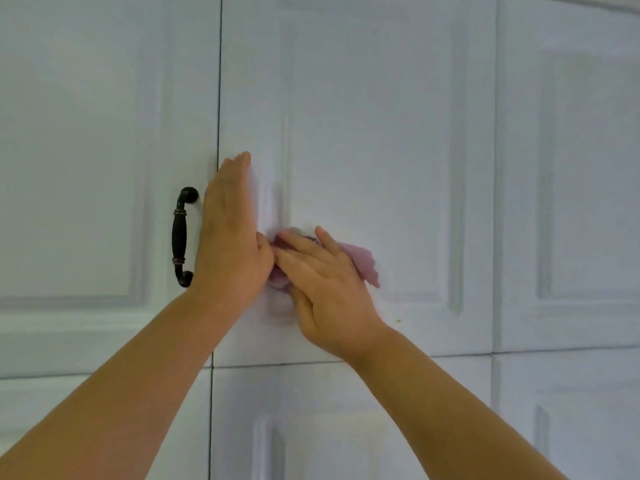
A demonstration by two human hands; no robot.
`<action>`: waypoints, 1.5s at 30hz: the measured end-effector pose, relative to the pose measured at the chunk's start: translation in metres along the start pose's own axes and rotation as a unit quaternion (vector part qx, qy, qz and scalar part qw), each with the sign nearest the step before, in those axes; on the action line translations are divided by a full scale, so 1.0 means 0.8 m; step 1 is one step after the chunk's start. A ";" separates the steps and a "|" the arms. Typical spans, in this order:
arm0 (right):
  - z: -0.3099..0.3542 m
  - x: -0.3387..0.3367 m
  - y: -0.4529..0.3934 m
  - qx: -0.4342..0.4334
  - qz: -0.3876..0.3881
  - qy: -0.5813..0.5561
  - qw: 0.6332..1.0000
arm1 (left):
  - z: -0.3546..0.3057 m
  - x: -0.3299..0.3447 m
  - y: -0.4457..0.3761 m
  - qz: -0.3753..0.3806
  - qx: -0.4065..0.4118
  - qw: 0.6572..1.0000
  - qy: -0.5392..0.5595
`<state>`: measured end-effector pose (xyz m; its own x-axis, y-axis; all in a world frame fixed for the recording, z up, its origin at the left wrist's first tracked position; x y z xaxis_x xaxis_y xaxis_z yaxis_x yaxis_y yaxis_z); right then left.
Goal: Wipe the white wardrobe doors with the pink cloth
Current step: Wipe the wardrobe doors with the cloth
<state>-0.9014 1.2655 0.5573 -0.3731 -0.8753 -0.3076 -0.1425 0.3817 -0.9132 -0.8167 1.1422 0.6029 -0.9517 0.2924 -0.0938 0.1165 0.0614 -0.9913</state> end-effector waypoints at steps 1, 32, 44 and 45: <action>-0.003 -0.002 0.021 -0.016 0.025 0.004 1.000 | 0.000 0.002 0.003 0.008 0.011 1.000 -0.021; -0.089 -0.079 0.171 0.227 -0.118 0.087 0.963 | 0.000 0.013 0.013 -0.013 0.012 0.995 -0.095; -0.081 -0.063 0.110 0.224 -0.093 0.139 0.960 | -0.004 0.012 0.019 -0.019 0.001 0.997 -0.073; -0.089 -0.072 0.101 0.291 -0.140 0.145 0.935 | -0.003 0.012 0.019 -0.018 0.001 0.997 -0.074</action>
<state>-0.9566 1.3683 0.5200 -0.6415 -0.7667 -0.0270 0.2201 -0.1502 -0.9638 -0.8233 1.1483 0.5874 -0.9868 0.1460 -0.0703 0.0809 0.0681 -0.9944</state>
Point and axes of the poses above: each hand's wrist, its own y-axis away from the middle knuckle, its own x-axis out of the palm, z = x × y, the point moved 1 cm from there along -y, towards the middle knuckle, and after that the axes turned 5 degrees about x, right-handed, at the moved point
